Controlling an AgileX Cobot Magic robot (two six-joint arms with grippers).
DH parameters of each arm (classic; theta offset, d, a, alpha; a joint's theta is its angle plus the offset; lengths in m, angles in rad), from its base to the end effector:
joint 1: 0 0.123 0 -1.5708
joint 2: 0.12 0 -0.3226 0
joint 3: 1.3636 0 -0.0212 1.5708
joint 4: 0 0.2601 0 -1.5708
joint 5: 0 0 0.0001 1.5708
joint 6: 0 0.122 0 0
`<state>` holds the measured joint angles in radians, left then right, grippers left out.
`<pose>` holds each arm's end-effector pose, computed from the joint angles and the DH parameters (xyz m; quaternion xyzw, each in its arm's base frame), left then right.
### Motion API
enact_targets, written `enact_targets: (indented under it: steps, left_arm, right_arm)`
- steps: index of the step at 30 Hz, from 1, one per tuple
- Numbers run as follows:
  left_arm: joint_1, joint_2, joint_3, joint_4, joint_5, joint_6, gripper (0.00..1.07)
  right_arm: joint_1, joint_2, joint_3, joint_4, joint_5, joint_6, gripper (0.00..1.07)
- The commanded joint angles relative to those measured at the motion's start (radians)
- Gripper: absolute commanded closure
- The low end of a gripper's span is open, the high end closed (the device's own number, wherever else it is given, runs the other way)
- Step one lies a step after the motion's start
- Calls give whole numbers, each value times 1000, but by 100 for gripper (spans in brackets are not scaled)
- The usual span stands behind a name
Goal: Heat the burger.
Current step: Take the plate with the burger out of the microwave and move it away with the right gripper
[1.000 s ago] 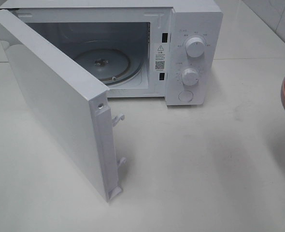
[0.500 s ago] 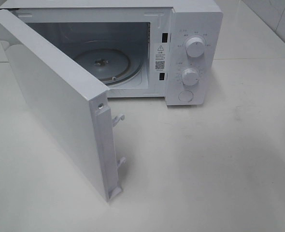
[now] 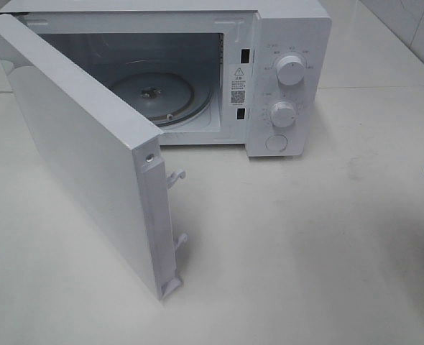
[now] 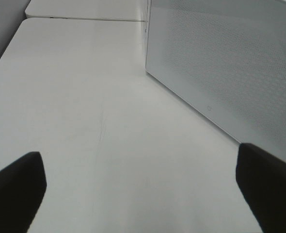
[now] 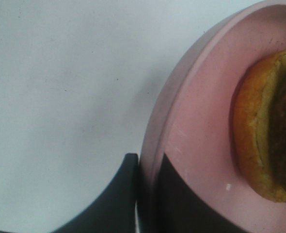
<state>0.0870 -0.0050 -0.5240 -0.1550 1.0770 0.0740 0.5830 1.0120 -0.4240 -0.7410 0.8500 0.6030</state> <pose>-0.0105 -0.0176 0.2744 -0.0008 0.8474 -0.0348 0.5299 0.1504 0.0250 0.2108 -0.1984 0.9285 -0.1888 0.2506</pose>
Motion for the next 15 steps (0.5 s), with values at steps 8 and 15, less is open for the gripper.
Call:
enact_targets:
  steps: [8,15]
  left_arm:
    - [3,-16,3,-1,-9,-5,7]
    - [3,-16,3,-1,-9,-5,7]
  right_arm:
    - [-6,130,-12,-83,-60,230,105]
    - [-6,246,-12,-103,-102,339,104]
